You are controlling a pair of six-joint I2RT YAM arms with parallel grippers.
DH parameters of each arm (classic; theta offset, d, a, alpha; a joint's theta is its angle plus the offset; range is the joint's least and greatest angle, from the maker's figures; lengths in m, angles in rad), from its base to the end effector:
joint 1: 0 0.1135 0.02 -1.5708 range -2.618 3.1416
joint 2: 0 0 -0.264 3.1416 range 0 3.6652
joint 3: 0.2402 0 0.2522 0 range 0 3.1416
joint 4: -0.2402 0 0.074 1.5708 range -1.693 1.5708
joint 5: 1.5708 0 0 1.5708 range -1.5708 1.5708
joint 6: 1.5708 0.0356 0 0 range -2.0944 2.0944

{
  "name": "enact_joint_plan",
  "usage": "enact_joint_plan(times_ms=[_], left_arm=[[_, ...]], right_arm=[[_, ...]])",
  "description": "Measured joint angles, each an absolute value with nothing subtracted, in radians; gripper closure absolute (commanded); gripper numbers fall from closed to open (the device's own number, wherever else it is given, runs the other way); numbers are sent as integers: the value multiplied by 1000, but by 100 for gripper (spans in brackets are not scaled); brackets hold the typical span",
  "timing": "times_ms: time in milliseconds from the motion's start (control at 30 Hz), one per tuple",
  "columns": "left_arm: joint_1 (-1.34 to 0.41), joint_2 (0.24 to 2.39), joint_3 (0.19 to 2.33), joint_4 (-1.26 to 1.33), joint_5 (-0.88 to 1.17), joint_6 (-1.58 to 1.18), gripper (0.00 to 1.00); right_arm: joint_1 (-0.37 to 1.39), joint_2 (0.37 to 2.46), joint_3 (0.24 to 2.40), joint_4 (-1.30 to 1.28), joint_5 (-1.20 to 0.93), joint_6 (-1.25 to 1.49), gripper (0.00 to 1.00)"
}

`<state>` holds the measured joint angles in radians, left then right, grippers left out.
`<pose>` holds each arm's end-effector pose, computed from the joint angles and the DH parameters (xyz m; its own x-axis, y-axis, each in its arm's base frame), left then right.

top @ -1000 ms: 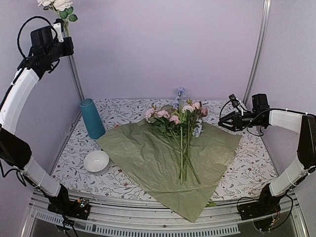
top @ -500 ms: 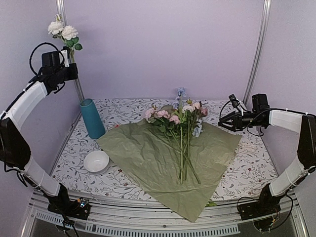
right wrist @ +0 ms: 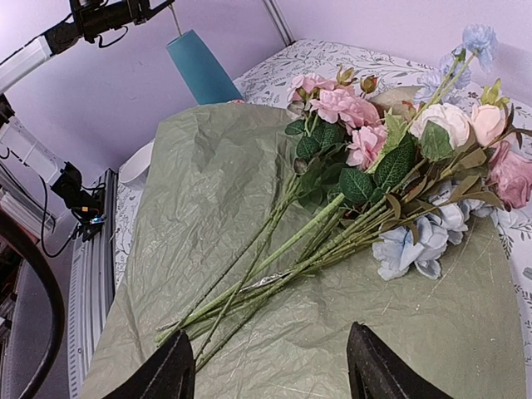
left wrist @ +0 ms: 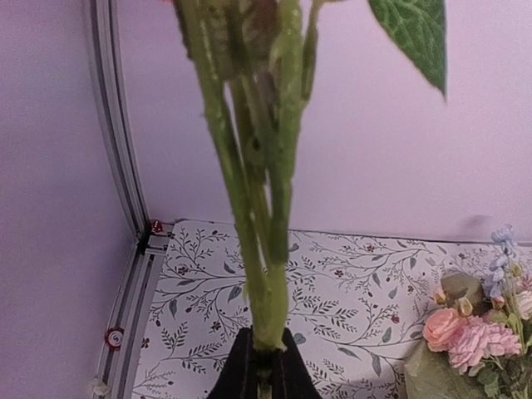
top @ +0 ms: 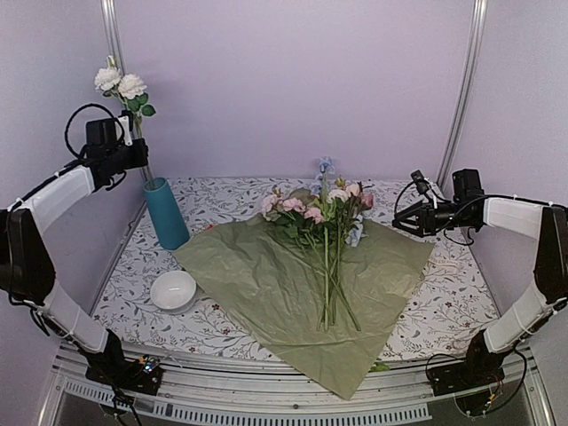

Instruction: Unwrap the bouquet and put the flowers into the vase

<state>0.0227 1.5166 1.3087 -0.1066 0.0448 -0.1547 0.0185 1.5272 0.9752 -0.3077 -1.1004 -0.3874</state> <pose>0.3619 0.0066 0.3514 -0.3086 -0.1610 -0.9375 -0.0280 0.9867 -0.1602 0.3067 0.0374 0.2316 -0.4785 -0.1801 -0.8594 -0.8325 0.4043 0.3787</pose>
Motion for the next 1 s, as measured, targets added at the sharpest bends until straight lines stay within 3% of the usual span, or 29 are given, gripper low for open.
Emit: enact_joint_plan(times_ms=[233,333,733,1000], left_arm=[[23,1505,1246,-67,47,-184,59],[25,1466,1174,-66,39,-212,53],[-19,1095,939,-105,9,-273,57],[-302,981,928,-130,31,-282,59]], right_arm=[[19,1547,981,-311,-1100,-387,35],[19,1556,982,-315,-1101,-386,35],[68,1558,1005,-307,-1018,-314,41],[255,1681,1144,-334,-913,-282,45]])
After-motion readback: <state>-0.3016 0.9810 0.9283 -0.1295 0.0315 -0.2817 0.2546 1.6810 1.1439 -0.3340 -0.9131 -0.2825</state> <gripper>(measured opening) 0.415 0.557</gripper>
